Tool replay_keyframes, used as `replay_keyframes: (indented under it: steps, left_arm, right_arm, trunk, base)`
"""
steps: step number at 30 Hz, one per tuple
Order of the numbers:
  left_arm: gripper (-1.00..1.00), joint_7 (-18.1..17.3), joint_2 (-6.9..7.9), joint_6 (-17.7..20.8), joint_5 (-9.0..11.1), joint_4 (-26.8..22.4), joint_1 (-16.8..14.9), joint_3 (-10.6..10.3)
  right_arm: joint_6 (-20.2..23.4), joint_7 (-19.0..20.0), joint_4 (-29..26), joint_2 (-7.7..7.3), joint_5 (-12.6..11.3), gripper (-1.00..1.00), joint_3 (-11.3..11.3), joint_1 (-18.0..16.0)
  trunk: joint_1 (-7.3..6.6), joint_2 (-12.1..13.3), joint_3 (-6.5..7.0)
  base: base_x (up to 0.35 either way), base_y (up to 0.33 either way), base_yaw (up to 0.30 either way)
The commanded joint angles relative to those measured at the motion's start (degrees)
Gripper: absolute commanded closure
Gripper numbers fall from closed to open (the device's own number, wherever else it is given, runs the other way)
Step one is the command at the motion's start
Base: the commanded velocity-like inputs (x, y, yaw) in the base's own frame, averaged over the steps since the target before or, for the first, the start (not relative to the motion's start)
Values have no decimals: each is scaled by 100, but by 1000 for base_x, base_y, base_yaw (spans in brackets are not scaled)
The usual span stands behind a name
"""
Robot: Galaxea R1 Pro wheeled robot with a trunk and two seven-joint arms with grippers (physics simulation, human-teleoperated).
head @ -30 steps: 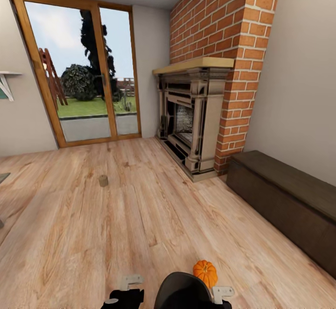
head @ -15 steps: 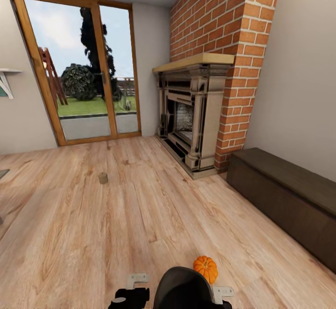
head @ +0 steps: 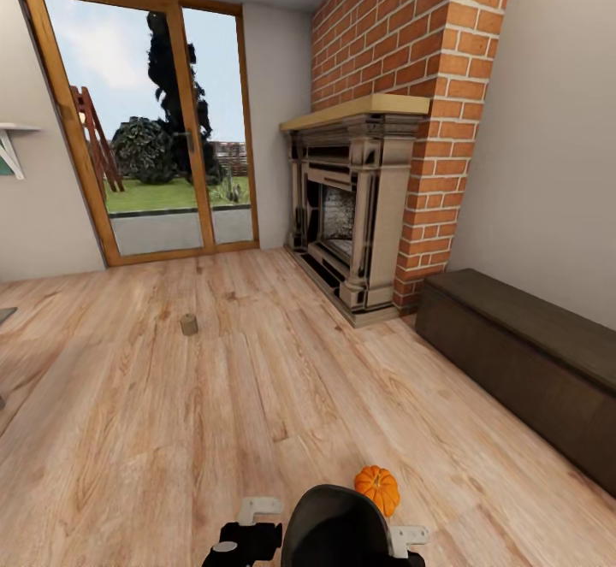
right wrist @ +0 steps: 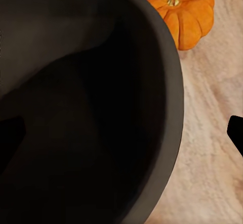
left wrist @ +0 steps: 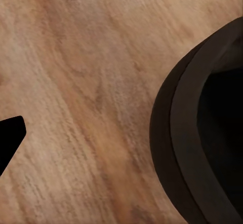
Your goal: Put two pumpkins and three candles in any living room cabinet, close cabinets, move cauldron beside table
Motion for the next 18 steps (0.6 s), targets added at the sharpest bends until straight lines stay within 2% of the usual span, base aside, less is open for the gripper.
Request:
replay_keyframes:
  steps: [1, 18]
  left_arm:
    - [-100, 49, 8, 28, 60, -11, -2, -45]
    - [-100, 46, 16, 27, 69, -11, -1, -47]
  right_arm:
    - [29, -24, -13, -5, -30, -100, 22, -1]
    - [15, -18, -15, -8, -30, -100, 30, -1]
  trunk:
    - [-1, -2, -6]
    - [-1, -2, -6]
  base:
    - [0, 0, 0]
    - [0, -43, 0]
